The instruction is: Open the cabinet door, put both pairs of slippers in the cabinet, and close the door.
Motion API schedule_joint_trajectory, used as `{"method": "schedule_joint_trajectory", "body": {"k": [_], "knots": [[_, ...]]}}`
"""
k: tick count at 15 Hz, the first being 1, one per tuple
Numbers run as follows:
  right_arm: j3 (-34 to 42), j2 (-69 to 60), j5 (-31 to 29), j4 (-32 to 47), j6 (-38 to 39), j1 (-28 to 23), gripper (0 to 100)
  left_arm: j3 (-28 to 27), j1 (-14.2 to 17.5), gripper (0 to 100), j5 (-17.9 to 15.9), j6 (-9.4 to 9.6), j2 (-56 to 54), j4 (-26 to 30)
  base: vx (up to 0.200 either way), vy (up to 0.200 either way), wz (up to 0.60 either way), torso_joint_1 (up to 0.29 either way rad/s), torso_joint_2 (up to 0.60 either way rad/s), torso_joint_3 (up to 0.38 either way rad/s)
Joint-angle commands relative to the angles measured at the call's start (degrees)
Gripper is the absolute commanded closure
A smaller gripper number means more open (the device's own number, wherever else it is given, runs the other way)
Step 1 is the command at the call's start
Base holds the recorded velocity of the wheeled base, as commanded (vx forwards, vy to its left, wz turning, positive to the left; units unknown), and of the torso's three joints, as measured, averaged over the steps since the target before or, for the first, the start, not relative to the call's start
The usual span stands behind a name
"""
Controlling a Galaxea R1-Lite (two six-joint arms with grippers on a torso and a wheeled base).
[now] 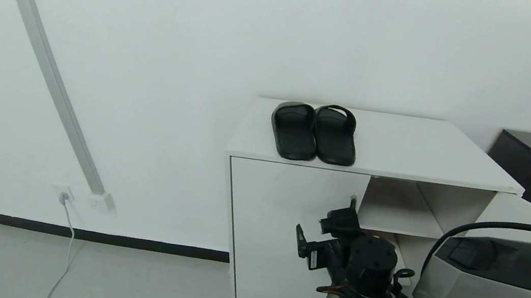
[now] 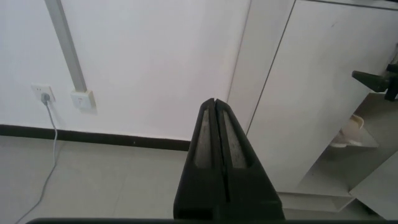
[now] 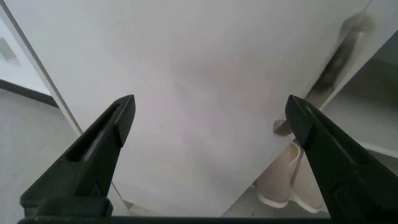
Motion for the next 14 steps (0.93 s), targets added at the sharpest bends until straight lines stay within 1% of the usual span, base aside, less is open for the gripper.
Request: {"method": "schedule_joint_trajectory", "body": {"k": [1,5,11,14], "knots": [[0.01,0.23,0.01,-0.01,0.01,0.01,0,-0.02,0.01,100,-0.03,-0.01,0.07,0.00,0.000,0.000,0.00,0.227,-0.53,-0.315],[0.01,0.23,-0.07,-0.01,-0.08,0.01,0,-0.02,0.01,100,0.06,-0.01,0.07,0.00,0.000,0.000,0.00,0.221,-0.54,-0.314],[0.45,0.49,-0.07,-0.01,-0.08,-0.08,0,-0.02,0.01,100,0.06,0.08,0.07,0.00,0.000,0.000,0.00,0.258,-0.59,-0.334],[0.62,1.37,0.28,-0.53,-0.17,-0.26,0,-0.02,0.01,100,-0.03,-0.01,0.07,0.00,0.000,0.000,0.00,0.189,-0.42,-0.227]]}}
